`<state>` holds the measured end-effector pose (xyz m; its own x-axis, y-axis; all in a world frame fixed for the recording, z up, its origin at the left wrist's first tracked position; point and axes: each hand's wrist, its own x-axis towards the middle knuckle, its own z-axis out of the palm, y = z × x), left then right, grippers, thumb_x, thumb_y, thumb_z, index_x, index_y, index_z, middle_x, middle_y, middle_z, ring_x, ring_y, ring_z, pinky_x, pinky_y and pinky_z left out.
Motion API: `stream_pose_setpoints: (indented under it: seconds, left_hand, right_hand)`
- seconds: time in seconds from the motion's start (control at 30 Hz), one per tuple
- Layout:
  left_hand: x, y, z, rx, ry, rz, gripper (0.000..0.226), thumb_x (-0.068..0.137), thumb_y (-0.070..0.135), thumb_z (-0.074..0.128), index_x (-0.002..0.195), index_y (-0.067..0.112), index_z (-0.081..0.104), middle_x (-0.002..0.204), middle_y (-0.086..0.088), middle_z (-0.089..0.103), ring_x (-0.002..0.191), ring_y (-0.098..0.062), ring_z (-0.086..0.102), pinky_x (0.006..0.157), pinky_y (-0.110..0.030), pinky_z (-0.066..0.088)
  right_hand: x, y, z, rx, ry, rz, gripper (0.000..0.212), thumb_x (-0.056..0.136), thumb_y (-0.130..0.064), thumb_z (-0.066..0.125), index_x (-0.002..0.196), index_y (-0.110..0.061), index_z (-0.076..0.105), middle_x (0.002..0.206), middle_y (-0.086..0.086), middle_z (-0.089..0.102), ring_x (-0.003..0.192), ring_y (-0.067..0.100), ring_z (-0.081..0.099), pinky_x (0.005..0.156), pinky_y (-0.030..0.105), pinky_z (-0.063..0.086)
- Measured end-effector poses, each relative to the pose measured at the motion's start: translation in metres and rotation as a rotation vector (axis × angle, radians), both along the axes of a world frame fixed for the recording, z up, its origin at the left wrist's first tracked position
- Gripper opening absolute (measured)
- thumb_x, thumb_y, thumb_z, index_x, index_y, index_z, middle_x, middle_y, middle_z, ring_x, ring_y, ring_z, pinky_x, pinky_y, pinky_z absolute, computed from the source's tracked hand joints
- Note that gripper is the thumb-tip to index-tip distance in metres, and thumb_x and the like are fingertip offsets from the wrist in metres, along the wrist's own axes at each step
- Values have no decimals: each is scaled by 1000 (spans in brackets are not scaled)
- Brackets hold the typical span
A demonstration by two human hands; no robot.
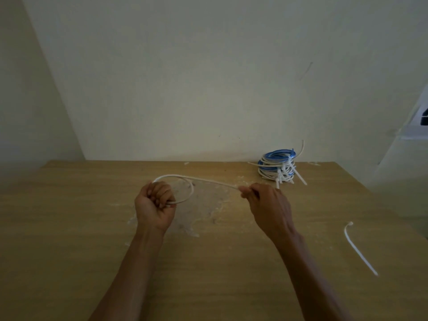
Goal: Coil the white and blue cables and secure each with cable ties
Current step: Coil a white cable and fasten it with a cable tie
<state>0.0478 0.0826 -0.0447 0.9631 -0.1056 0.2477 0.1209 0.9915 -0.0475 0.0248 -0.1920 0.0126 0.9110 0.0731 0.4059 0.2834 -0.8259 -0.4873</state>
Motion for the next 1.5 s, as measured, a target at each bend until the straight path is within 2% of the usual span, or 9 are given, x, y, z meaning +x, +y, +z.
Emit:
stream_pose_setpoints:
  seconds: [0.17,0.37,0.47,0.63,0.8,1.07,1.33,1.43,1.5]
  left_hand:
    - [-3,11,2,-22,46,34,32,93,10,45,62,9,43,57,2,29,46,-14,26,37,-35,33]
    - [-18,-24,36,304,139,297,40,102,24,44,64,15,51,76,-3,66,75,-17,69,77,-35,62]
    - [-22,-38,41,327,90,247,29,94,24,57,69,11,54,110,-15,74,113,-29,69,99,-47,52]
    - [-23,-44,40,424,96,285,37,101,28,47,69,11,52,115,-19,72,122,-33,64,97,-45,55]
    - [-38,-80,32,1572,-184,493,51,111,34,30,83,2,59,71,-16,64,62,-27,62,63,-35,50]
    - [-44,-90,31,1822,-218,279,56,107,41,40,54,25,35,50,6,27,42,-10,20,47,-24,21]
    - [-34,-57,39,1007,104,10,46,94,40,44,53,25,33,41,9,21,29,-4,18,39,-18,7]
    - [-35,-55,40,1005,117,26,46,93,39,45,51,25,33,41,9,20,29,-4,18,39,-17,7]
    - [-37,-56,42,1003,111,27,48,96,38,43,52,25,32,42,9,18,30,-4,15,40,-18,7]
  right_hand:
    - [2,-20,8,175,193,374,10,98,-18,61,103,-27,58,73,-7,61,56,4,53,57,27,44]
    - [-7,3,11,1173,551,592,33,103,4,35,111,-2,66,85,16,63,68,22,65,62,32,58]
    - [-10,14,4,974,501,567,29,98,10,48,118,-1,66,99,17,75,91,27,75,80,37,61]
    - [-9,25,-18,332,46,377,13,95,-11,65,100,-12,77,81,-9,74,64,-1,69,60,13,50]
    - [-21,43,-8,570,124,436,22,98,-26,62,84,-13,72,67,2,73,53,11,66,50,17,48]
    - [11,-3,-8,1511,334,240,24,102,-24,55,83,-10,62,51,-5,40,40,6,31,37,18,24]
    - [8,-10,-10,467,16,-89,60,90,-61,58,50,-17,57,41,-10,51,40,3,47,50,23,33]
    - [6,3,-17,330,-399,15,13,89,-33,75,95,-27,65,87,-15,61,67,-2,49,59,16,39]
    - [14,7,-31,160,-279,204,56,90,-27,72,141,-28,48,136,-5,52,96,8,56,78,14,47]
